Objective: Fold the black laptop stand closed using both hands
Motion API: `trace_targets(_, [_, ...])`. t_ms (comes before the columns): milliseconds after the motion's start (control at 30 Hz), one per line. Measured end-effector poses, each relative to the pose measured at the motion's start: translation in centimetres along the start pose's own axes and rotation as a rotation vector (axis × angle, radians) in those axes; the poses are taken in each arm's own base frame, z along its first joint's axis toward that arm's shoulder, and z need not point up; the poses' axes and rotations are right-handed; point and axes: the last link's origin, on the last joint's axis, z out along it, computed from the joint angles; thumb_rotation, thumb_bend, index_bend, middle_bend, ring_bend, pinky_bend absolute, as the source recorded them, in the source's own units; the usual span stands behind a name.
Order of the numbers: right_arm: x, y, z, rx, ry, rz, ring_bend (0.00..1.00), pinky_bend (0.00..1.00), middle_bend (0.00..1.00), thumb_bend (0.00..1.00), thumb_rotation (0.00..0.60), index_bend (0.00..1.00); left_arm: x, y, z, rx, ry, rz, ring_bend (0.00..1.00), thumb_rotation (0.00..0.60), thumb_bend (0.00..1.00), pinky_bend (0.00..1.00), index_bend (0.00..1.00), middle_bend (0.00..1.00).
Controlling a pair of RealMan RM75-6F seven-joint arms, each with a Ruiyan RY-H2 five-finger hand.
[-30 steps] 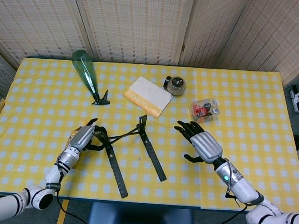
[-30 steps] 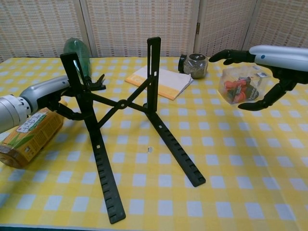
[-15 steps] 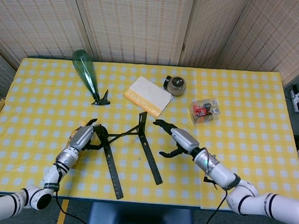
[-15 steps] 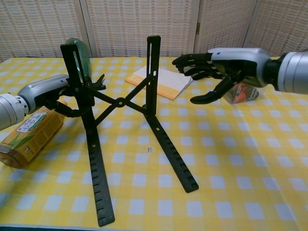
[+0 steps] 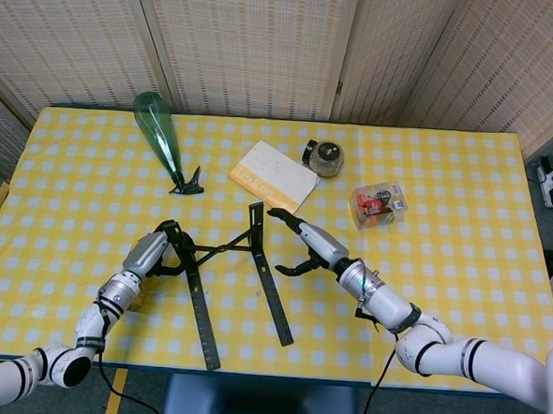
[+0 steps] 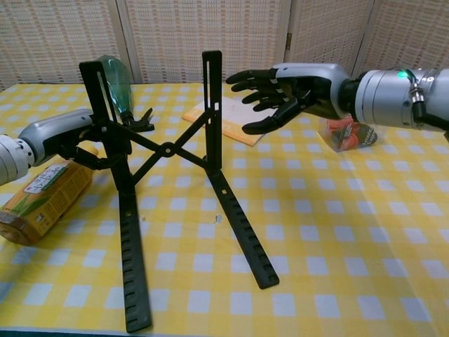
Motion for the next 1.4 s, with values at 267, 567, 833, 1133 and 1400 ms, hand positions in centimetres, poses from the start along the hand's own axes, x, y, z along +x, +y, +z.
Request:
trace_targets(267, [1.4, 1.0, -1.0, -0.025, 0.03, 0.043, 0.05, 0.01, 0.0, 0.32, 0.6, 0.0, -0.2, -0.3, -0.3, 0.004, -0.004, 0.004, 0.3, 0.6, 0.49, 0.04, 0.39, 0.42])
trace_targets(567, [0.2, -0.1, 2.0, -0.02, -0.017, 0.08, 0.05, 0.01, 0.0, 0.32, 0.6, 0.0, 0.1, 0.0, -0.7, 0.0, 0.012, 0.007, 0.08, 0.6, 0.4, 0.0, 0.14, 0.18])
trace_targets(833, [-0.9, -0.8, 3.6, -0.034, -0.049, 0.144, 0.05, 0.01, 0.0, 0.32, 0.6, 0.0, 0.4, 0.2, -0.2, 0.006, 0.036, -0.003, 0.07, 0.6, 0.39, 0.0, 0.12, 0.17])
trace_targets(1133, [-1.8, -1.1, 3.1, -0.04, -0.098, 0.193, 0.07, 0.01, 0.0, 0.32, 0.6, 0.0, 1.2, -0.4, 0.5, 0.04, 0.056, 0.029, 0.07, 0.6, 0.39, 0.0, 0.12, 0.17])
trace_targets(1400, [-2.4, -0.7, 0.9, -0.042, -0.151, 0.202, 0.07, 0.01, 0.0, 0.32, 0.6, 0.0, 1.4, -0.4, 0.7, 0.045, 0.044, 0.019, 0.07, 0.6, 0.38, 0.0, 0.12, 0.17])
